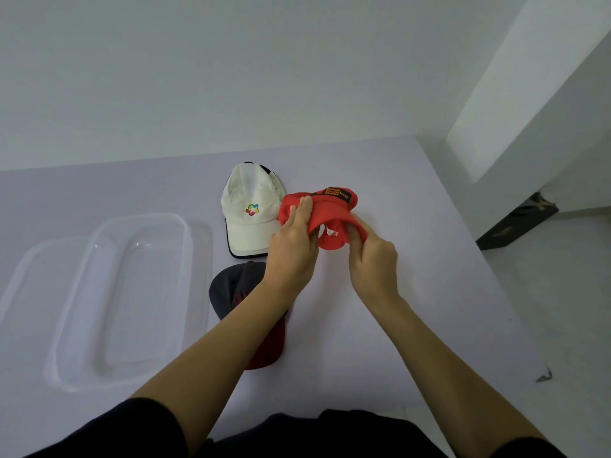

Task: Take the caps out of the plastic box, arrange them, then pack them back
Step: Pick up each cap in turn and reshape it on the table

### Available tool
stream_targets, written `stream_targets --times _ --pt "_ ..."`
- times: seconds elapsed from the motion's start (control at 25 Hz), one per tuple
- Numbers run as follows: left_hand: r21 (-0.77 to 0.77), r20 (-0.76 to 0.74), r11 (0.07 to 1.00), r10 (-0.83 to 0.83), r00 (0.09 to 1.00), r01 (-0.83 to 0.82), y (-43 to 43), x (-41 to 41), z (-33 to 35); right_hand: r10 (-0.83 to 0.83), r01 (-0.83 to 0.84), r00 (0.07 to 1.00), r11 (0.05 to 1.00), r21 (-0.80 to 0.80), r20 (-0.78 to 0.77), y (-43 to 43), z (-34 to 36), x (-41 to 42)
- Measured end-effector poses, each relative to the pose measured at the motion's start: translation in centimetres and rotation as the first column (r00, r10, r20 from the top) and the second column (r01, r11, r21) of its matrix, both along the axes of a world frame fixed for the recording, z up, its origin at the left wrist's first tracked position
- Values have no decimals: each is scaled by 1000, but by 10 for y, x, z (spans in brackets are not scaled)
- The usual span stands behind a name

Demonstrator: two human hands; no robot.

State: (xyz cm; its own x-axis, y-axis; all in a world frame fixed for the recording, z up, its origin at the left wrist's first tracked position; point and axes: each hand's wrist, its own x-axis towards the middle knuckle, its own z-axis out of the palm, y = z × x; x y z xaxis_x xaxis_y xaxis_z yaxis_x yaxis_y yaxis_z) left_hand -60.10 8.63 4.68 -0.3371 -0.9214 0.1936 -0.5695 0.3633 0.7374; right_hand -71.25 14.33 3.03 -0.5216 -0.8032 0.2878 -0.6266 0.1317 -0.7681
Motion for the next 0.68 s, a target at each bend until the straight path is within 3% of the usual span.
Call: stream_targets --times 0.12,0.2,0.28,0.36,0.48,0.56,0.6,0.68 --pt "37 -35 998 50 998 -49 2 -1 -7 -21 21 1000 1000 3 -15 0 -2 4" --pt "-39 -56 999 4 998 -6 3 4 -14 2 -3 1000 1000 -26 -27 1 1 0" --pt "-233 34 963 -132 991 136 3 17 -27 108 -109 987 994 3 -115 6 4 -11" --pt "-353 191 891 -230 954 285 -1 29 -41 222 -193 950 970 148 -217 11 0 -19" --pt "-229 276 818 -466 841 528 -5 45 -48 254 -183 917 953 241 -308 21 -25 -19" --pt "1 135 763 -641 755 647 -11 59 -42 226 -169 893 970 177 -389 29 -43 -23" --pt "83 -2 783 -618 786 616 -15 63 -38 230 -181 881 971 155 -413 33 -49 -26" --pt "178 -233 897 -362 903 405 -29 60 -25 259 -234 855 966 110 -450 39 -51 -29"
